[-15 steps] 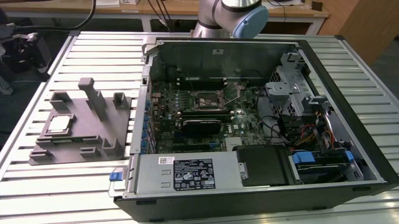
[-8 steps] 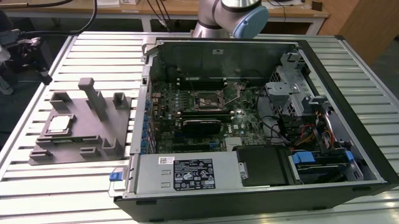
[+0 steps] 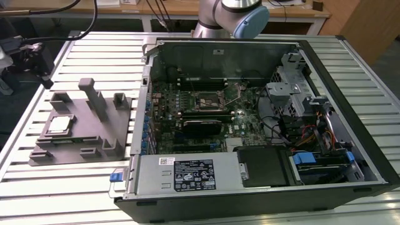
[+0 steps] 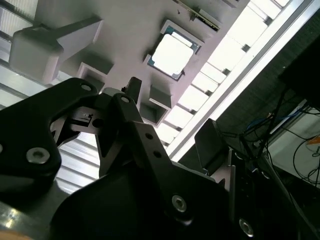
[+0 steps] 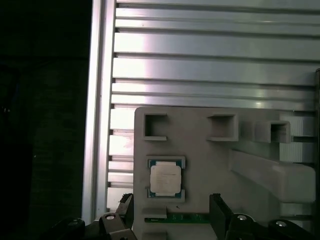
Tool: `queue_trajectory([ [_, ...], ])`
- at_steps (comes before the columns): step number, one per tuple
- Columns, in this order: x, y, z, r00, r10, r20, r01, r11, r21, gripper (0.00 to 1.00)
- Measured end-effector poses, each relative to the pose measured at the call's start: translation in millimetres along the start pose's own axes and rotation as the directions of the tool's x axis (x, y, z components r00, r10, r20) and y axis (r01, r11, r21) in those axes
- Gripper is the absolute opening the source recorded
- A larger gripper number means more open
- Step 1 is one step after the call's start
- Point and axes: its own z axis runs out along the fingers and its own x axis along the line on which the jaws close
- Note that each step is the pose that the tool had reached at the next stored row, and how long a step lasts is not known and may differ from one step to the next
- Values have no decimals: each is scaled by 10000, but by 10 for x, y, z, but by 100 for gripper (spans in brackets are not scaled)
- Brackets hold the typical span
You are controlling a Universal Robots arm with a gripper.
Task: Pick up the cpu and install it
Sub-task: 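Pick up the cpu and move it towards the insertion slot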
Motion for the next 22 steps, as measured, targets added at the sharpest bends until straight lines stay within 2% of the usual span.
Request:
queue_trajectory([
  [22,46,-10,226,10000,-45,1,45,10000,0,70],
])
